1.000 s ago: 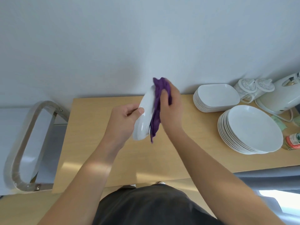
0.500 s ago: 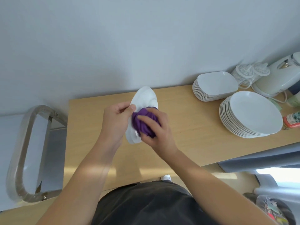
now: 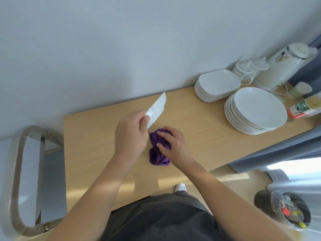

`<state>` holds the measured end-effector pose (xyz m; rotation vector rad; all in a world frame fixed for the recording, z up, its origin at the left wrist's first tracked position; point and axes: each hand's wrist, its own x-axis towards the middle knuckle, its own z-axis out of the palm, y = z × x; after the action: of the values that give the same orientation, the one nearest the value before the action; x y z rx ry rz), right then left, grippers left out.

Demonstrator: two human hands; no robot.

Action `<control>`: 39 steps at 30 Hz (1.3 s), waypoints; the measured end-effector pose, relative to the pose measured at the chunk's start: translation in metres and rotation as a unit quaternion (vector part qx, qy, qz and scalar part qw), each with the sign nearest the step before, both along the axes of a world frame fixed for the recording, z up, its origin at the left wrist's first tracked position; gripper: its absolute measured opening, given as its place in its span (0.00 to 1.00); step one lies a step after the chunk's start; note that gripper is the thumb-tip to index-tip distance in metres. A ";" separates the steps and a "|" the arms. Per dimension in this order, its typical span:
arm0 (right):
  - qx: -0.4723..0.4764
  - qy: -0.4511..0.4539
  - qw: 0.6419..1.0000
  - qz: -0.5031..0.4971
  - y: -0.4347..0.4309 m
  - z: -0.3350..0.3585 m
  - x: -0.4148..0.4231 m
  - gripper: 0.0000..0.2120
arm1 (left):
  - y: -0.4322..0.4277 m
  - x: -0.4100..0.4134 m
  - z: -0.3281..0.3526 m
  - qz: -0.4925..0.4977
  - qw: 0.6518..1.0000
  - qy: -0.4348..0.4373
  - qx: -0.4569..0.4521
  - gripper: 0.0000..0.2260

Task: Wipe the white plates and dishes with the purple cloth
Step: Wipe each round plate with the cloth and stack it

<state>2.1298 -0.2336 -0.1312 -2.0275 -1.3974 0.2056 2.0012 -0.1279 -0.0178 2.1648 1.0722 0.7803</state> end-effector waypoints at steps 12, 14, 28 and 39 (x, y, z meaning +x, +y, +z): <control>0.028 0.325 0.897 -0.298 -0.019 0.089 0.068 0.21 | -0.052 0.042 -0.034 -0.205 0.952 0.082 0.212 0.17; 0.037 0.324 0.895 -0.306 -0.033 0.089 0.079 0.20 | -0.058 0.054 -0.037 -0.254 0.946 0.065 0.189 0.13; 0.139 0.302 0.873 -0.357 -0.135 0.102 0.229 0.20 | -0.070 0.203 -0.023 -0.022 0.989 0.035 -0.144 0.11; 0.066 0.238 0.906 -0.344 -0.179 0.075 0.354 0.23 | -0.117 0.330 -0.038 -0.039 0.993 0.017 -0.111 0.10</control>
<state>2.4839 -0.4122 -0.0567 -2.0399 -0.3479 0.2593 2.3308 -0.2445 -0.0557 2.0239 1.0317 0.5627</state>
